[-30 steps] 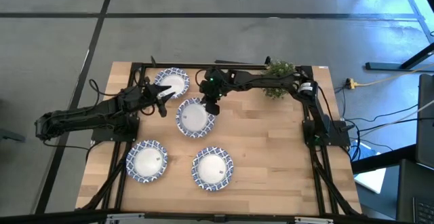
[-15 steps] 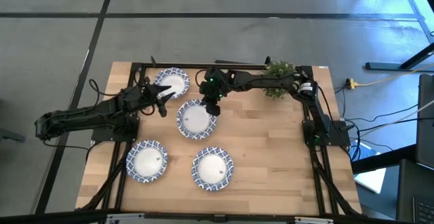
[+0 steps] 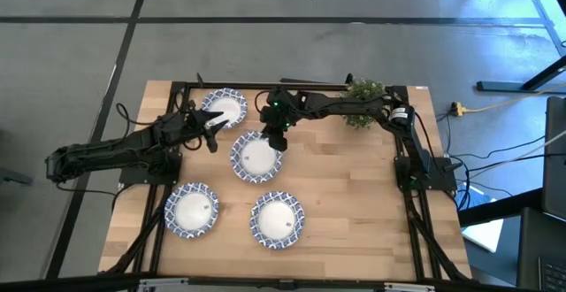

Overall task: Nest bowls inside each other
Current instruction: Stack the white patterned bowl on the other white patterned bowls

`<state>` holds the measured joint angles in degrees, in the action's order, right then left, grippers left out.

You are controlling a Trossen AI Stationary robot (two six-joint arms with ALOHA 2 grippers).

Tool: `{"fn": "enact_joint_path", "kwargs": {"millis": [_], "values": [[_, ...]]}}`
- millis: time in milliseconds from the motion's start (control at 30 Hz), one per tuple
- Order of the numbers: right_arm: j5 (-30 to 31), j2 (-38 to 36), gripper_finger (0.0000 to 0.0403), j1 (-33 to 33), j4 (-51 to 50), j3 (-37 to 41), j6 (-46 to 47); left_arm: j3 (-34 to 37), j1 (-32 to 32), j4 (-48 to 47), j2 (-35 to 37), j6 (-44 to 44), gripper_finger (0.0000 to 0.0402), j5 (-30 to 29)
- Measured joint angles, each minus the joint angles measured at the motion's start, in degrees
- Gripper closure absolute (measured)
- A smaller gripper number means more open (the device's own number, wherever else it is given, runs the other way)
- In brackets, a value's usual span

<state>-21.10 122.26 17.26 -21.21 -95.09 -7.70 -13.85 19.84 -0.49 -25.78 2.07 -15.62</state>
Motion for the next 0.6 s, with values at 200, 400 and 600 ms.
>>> {"fn": "enact_joint_path", "kwargs": {"millis": [200, 400, 600], "values": [[0.4, 0.0, 0.0305, 0.0, 0.0, 0.0, 0.0, 0.0, 0.0, 0.0, 0.0, 0.0, 0.0253, 0.0], [0.5, -0.1, 0.0293, 0.0, 0.6, 0.0, 0.0, 0.0, 0.0, 0.0, 0.0, 0.0, 0.0253, 0.0], [-0.9, -1.2, 0.0293, 0.1, -1.4, -0.2, -0.9, 0.0, 0.0, 0.0, 0.0, 0.0, 0.0253, 0.0]]}}
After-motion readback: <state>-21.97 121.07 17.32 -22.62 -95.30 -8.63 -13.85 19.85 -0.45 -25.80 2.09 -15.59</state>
